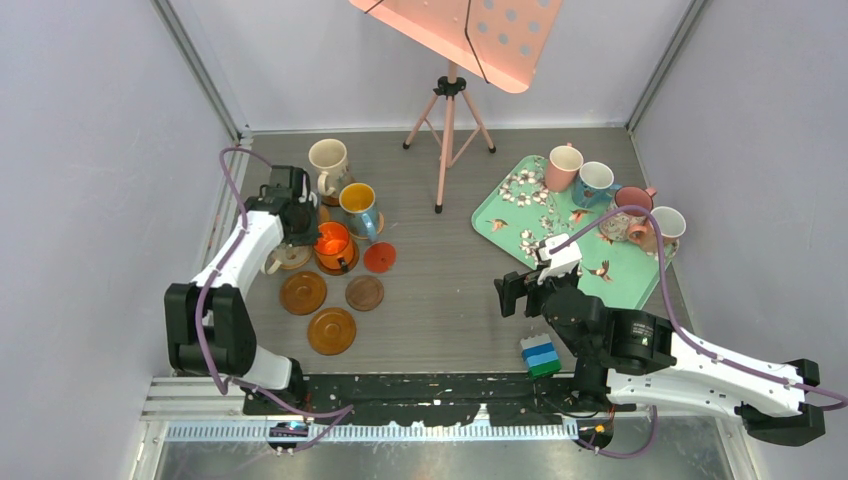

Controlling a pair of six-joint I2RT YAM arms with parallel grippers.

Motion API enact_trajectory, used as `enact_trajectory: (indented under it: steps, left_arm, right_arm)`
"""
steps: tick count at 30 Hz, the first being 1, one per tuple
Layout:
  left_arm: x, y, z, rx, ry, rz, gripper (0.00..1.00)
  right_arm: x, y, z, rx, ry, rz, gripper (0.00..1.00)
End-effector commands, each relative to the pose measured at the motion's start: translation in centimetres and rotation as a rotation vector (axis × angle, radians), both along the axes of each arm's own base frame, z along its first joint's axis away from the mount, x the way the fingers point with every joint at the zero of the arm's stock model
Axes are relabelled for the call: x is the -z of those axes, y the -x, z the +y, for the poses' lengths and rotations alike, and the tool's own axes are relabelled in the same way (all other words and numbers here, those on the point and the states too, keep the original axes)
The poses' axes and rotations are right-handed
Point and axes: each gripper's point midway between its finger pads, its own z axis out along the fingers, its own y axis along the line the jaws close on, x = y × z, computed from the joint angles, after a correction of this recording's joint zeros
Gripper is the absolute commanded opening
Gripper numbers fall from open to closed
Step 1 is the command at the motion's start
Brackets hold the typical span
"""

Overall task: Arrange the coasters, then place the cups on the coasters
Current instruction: Place the cup on the coaster.

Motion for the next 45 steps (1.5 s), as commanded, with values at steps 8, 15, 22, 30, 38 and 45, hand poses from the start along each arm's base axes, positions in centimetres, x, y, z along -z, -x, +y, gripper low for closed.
enact_trajectory:
  steps: [8,15,22,30,38,45]
  left_arm:
    - [-1.8,-2.8,0.2,-0.009,-0.002,-0.093,0.0]
    - [-1.7,-2.8,0.3,-0.015,-0.009,-0.088,0.01]
    - [-1.9,-3.1,0.7,-0.022,-0.028,-0.091,0.01]
    - [-1.6,-2.9,0.6,-0.019,-0.023,-0.077,0.17]
    - [-3.6,-1.6,-0.3,0.007,0.025,-0.09,0.3]
    - [-9.3,0.8,-2.6,0.068,0.157,-0.204,0.44]
  right_arm:
    - [-1.0,-0.2,0.2,0.01,-0.046,-0.023,0.96]
    - [-1.1,-0.1,0.0,0.01,-0.053,-0.024,0.96]
    - [-1.1,-0.1,0.1,0.008,-0.059,-0.02,0.96]
    - [-1.2,0.1,0.0,0.004,-0.066,-0.018,0.96]
    - [-1.6,0.0,0.2,0.007,-0.085,-0.019,0.96]
    - [-1.2,-1.2,-1.1,0.164,-0.024,-0.003,0.95]
